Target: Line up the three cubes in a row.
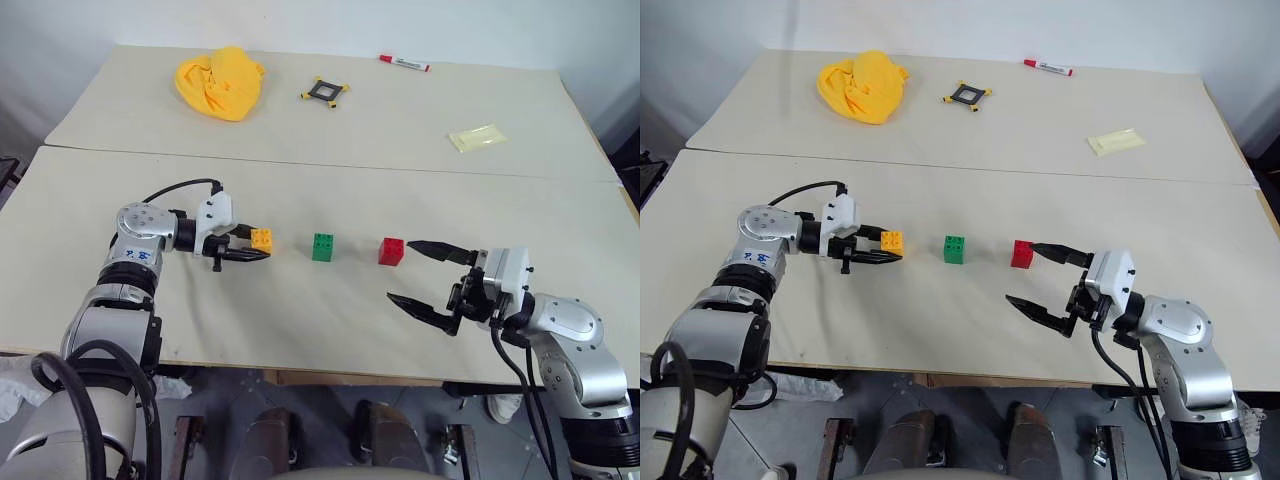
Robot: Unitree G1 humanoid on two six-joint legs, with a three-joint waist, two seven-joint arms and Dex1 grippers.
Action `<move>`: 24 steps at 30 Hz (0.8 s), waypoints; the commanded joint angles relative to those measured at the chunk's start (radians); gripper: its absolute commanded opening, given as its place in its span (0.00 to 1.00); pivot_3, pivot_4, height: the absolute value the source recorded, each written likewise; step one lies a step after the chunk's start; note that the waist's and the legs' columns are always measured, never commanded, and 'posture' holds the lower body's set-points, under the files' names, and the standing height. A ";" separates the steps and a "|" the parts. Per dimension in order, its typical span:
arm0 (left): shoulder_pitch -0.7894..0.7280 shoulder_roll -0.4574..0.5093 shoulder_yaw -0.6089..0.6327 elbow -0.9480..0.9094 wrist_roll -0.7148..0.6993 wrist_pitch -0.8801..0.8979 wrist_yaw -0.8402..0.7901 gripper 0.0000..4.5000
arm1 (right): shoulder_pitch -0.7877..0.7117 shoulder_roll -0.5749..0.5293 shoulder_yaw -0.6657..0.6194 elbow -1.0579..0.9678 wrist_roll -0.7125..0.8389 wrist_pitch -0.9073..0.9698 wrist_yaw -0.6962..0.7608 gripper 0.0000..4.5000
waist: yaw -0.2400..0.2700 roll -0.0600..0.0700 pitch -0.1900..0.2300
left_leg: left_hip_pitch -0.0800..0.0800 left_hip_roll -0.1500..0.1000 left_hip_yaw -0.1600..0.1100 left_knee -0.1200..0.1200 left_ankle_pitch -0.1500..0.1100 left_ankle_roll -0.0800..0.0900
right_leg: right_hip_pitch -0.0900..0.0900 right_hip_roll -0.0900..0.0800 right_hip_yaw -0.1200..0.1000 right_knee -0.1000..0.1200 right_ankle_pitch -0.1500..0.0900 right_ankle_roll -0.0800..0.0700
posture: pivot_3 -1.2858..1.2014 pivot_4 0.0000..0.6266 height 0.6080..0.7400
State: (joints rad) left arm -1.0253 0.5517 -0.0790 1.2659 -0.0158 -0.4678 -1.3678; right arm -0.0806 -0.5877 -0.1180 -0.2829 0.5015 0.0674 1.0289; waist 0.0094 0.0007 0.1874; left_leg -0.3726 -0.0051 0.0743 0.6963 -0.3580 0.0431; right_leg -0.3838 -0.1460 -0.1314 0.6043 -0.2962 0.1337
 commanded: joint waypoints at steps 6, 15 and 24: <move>-0.010 0.020 0.050 0.008 0.005 0.027 0.020 0.84 | 0.006 -0.019 -0.013 -0.025 0.015 -0.009 0.015 1.00 | -0.001 0.000 0.000 | 0.000 0.000 0.000 0.000 0.000 0.000 | -0.001 0.000 0.000 0.001 0.000 0.000 | 0.52 0.24 1.00; 0.201 0.127 0.232 -0.264 -0.204 0.100 -0.143 0.99 | -0.099 -0.075 -0.050 0.156 0.097 0.031 0.166 1.00 | -0.015 0.000 0.000 | 0.000 0.001 0.001 0.001 0.000 0.001 | -0.003 -0.001 -0.001 0.004 0.000 0.000 | 0.52 0.24 1.00; 0.475 0.272 0.341 -0.768 -0.344 0.371 -0.046 0.99 | -0.354 -0.158 -0.039 0.518 0.043 -0.134 0.462 1.00 | -0.012 -0.001 0.001 | 0.000 0.001 0.001 0.003 -0.001 0.001 | -0.004 -0.004 0.000 0.007 0.000 0.000 | 0.52 0.24 1.00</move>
State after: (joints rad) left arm -0.5368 0.8119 0.2396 0.5299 -0.3356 -0.1071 -1.4398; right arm -0.4231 -0.7290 -0.1532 0.2199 0.5491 -0.0457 1.4551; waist -0.0026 0.0002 0.1882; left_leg -0.3726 -0.0046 0.0755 0.6997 -0.3587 0.0444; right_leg -0.3873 -0.1501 -0.1309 0.6115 -0.2964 0.1333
